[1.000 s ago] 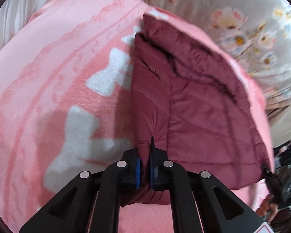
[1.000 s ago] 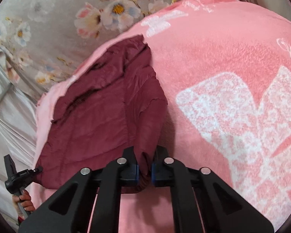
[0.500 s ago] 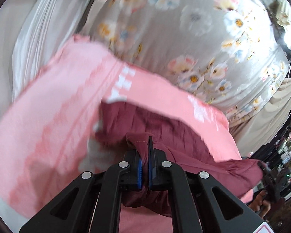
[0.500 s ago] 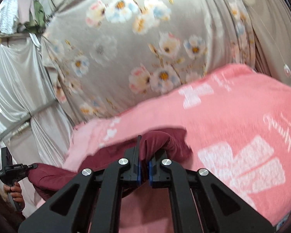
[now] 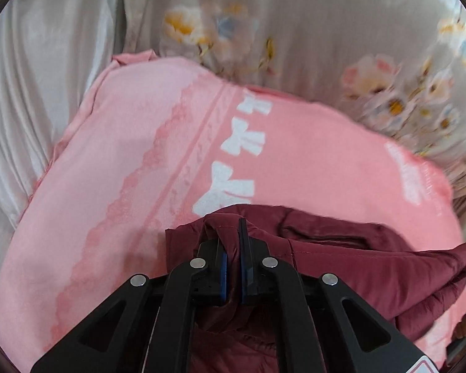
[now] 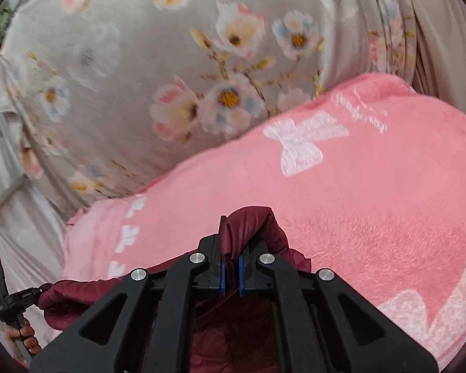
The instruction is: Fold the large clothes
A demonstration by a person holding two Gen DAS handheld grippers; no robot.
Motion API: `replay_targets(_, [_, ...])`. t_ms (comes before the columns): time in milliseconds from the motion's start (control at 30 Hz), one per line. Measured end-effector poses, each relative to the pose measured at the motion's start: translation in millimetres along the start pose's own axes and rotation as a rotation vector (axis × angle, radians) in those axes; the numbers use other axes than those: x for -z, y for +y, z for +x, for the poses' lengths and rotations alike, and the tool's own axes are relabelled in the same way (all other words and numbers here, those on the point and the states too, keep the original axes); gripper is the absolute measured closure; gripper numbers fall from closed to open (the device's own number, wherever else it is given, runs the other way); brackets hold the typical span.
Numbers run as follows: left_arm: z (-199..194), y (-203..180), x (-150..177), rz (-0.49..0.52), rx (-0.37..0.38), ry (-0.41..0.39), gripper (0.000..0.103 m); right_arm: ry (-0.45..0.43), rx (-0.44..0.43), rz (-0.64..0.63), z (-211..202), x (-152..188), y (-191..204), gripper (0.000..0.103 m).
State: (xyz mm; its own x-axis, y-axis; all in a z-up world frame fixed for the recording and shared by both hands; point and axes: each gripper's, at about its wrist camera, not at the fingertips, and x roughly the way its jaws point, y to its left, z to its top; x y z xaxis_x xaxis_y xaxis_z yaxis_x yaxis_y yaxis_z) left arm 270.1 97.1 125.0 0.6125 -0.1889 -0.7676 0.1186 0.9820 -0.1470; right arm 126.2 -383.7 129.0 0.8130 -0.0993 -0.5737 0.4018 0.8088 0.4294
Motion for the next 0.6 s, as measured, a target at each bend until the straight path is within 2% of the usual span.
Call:
replay_targets(133, [53, -5, 6, 0.034, -0.083, 0.048, 0.088, 0.066, 0.077, -0.012, 48, 16, -11, 0.098])
replay_targets(233, [74, -1, 9, 0.015, -0.075, 0.055, 0.087, 0.075, 0.090, -0.035, 61, 21, -14, 0.094])
replay_targets(333, [74, 6, 8, -0.021, -0.041, 0.053, 0.086, 0.012, 0.022, 0.000, 44, 17, -17, 0.084])
replay_targets(367, [69, 9, 6, -0.033, -0.023, 0.039, 0.086, -0.015, -0.003, 0.014, 36, 15, -19, 0.077])
replay_targets(433, [56, 13, 2, -0.056, 0.014, 0.011, 0.086, -0.061, -0.018, 0.012, 16, 10, -18, 0.065])
replay_targets(500, [41, 18, -3, -0.083, 0.059, -0.015, 0.084, -0.086, -0.015, -0.021, 4, 8, -13, 0.061])
replay_targets(533, [33, 21, -7, -0.092, 0.084, -0.025, 0.081, -0.083, -0.015, -0.048, 0, 9, -9, 0.061])
replay_targets(600, [21, 23, -13, -0.096, 0.070, -0.061, 0.058, -0.071, -0.022, -0.080, -1, 13, -3, 0.060])
